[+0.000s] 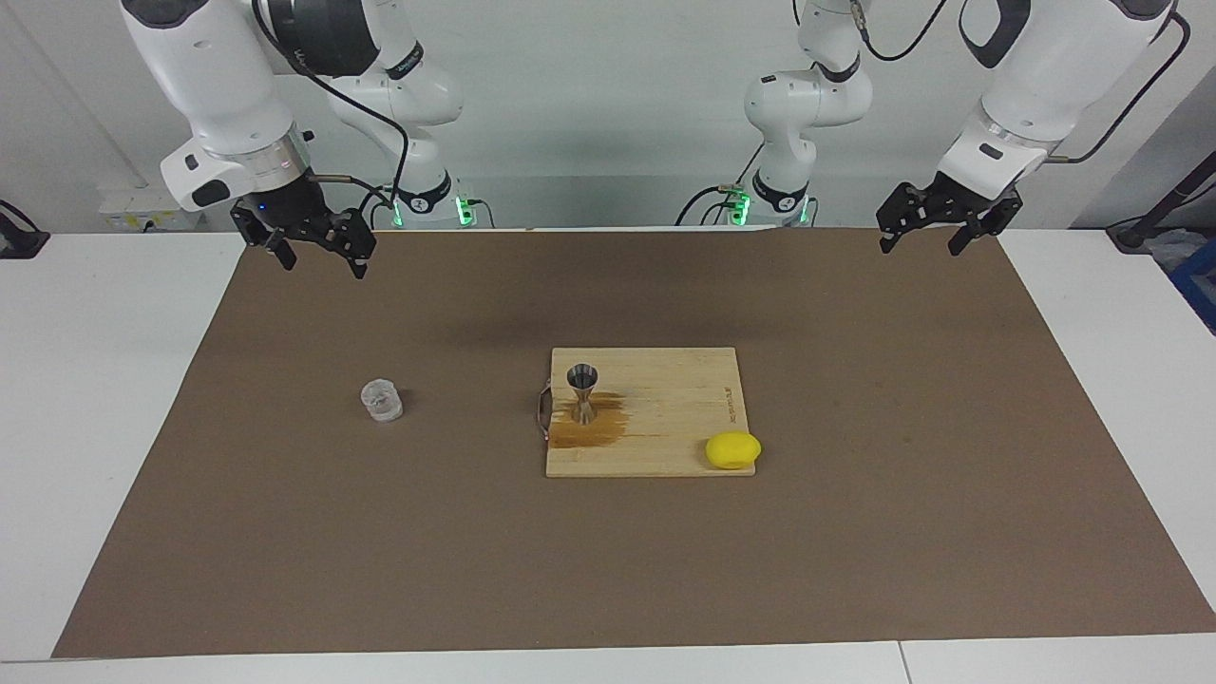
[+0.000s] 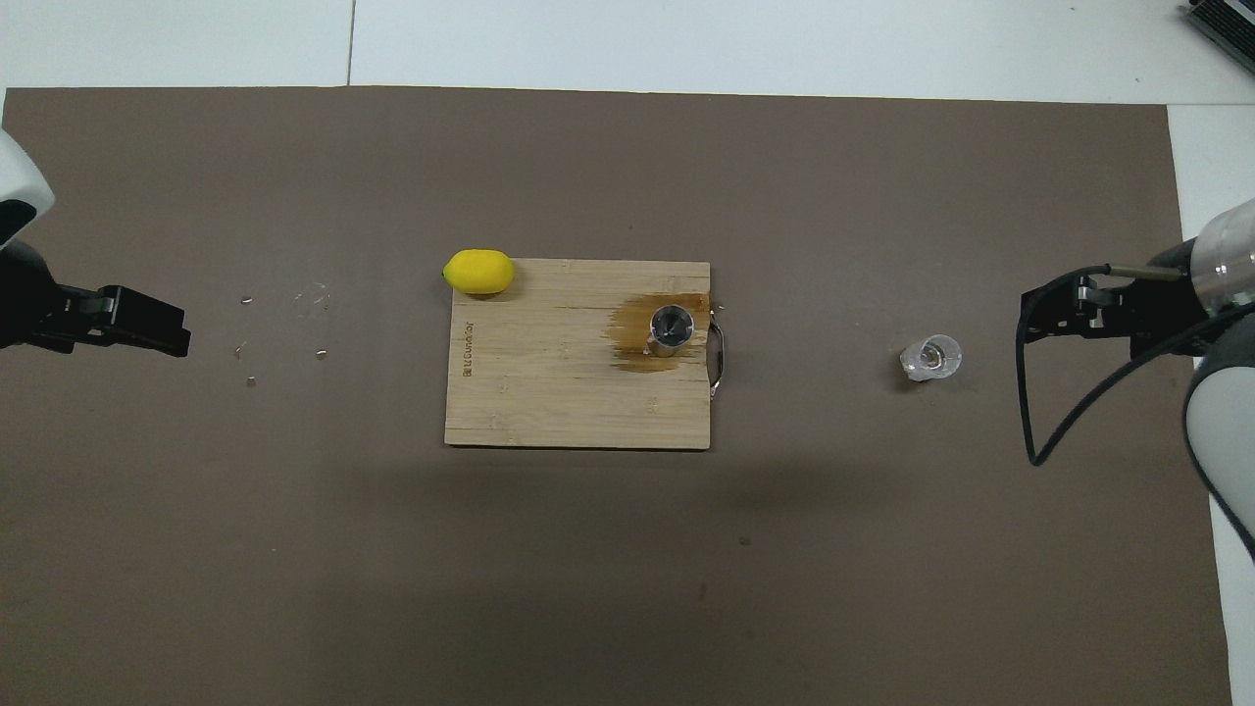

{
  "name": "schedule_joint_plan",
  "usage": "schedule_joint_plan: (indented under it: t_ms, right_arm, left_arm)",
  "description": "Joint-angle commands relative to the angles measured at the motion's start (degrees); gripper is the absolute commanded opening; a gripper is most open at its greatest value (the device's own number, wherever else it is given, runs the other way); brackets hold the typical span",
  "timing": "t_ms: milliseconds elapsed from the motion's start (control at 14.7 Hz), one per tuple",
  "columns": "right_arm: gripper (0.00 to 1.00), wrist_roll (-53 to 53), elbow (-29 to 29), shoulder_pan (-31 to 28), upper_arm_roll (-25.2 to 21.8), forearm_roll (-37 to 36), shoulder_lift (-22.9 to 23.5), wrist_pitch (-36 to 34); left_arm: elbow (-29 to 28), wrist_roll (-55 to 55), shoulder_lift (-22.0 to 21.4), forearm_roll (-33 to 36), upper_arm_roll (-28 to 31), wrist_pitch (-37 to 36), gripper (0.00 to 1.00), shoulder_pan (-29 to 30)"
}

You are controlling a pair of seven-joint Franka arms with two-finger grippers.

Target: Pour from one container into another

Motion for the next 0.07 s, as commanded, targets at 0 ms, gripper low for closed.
schedule_joint_plan:
  t_ms: [0]
  right_arm:
    - [1.00, -1.5, -0.9, -0.6, 0.4, -0.4, -0.8, -0.3]
  left_arm:
    - [-1.7, -0.1, -1.6, -0.5, 0.1, -0.1, 1.00, 0.2]
